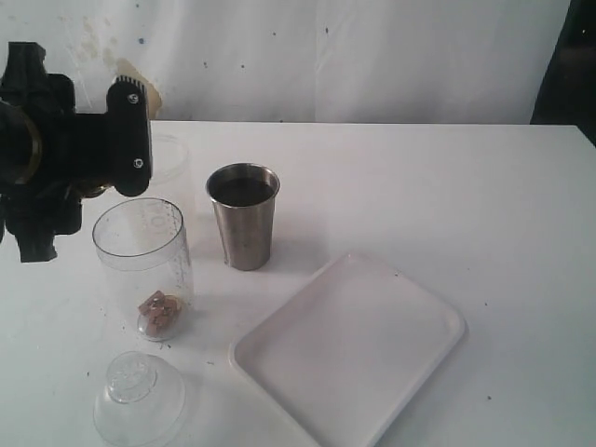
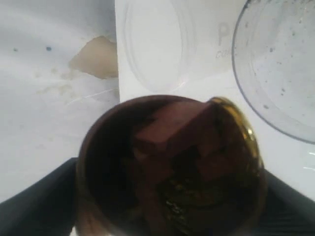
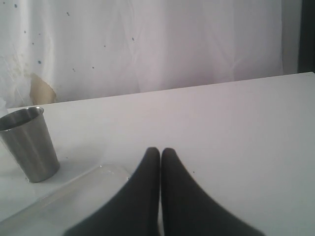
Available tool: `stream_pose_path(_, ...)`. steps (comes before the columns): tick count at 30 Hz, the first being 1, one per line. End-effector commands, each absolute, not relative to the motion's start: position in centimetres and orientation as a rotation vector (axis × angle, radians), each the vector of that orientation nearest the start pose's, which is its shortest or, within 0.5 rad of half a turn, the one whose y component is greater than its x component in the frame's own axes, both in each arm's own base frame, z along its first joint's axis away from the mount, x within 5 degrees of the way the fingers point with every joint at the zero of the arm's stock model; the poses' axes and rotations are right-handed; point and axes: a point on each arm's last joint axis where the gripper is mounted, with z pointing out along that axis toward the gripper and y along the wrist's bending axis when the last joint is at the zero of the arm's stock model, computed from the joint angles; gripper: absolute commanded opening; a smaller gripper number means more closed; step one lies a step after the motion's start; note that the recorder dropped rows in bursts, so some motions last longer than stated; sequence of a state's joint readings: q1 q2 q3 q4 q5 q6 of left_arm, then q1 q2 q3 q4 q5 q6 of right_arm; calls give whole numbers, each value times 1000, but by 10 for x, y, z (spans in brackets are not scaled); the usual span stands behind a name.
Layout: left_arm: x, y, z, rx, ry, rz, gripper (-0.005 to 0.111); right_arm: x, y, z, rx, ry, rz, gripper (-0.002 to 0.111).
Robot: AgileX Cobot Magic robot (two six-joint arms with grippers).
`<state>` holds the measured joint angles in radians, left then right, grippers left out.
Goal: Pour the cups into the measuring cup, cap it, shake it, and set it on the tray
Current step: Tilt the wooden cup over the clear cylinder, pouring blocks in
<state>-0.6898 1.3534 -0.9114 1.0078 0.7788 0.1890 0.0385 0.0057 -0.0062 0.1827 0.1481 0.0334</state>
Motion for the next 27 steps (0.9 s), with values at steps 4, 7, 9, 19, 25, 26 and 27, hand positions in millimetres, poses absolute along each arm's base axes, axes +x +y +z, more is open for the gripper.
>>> stream_pose_path(4, 237, -135, 297, 1649, 1647, 1128, 0, 56, 5, 201, 114, 1623, 209, 0)
stream_pose_path(7, 235, -140, 296, 1677, 1614, 1152, 0, 56, 5, 201, 114, 1623, 209, 0)
stream_pose_path(9, 236, -144, 294, 1700, 1591, 1192, 0, 56, 5, 201, 114, 1623, 209, 0)
stream_pose_path(19, 243, -164, 272, 1800, 1473, 1450, 0, 56, 5, 201, 115, 1623, 210, 0)
stream_pose_path(25, 241, -167, 276, 1787, 1413, 1548, 0, 56, 5, 201, 115, 1623, 210, 0)
stream_pose_path(26, 237, -172, 278, 1787, 1373, 1567, 0, 56, 5, 201, 115, 1623, 210, 0)
stream_pose_path(27, 236, -174, 278, 1794, 1355, 1571, 0, 56, 5, 201, 115, 1623, 210, 0)
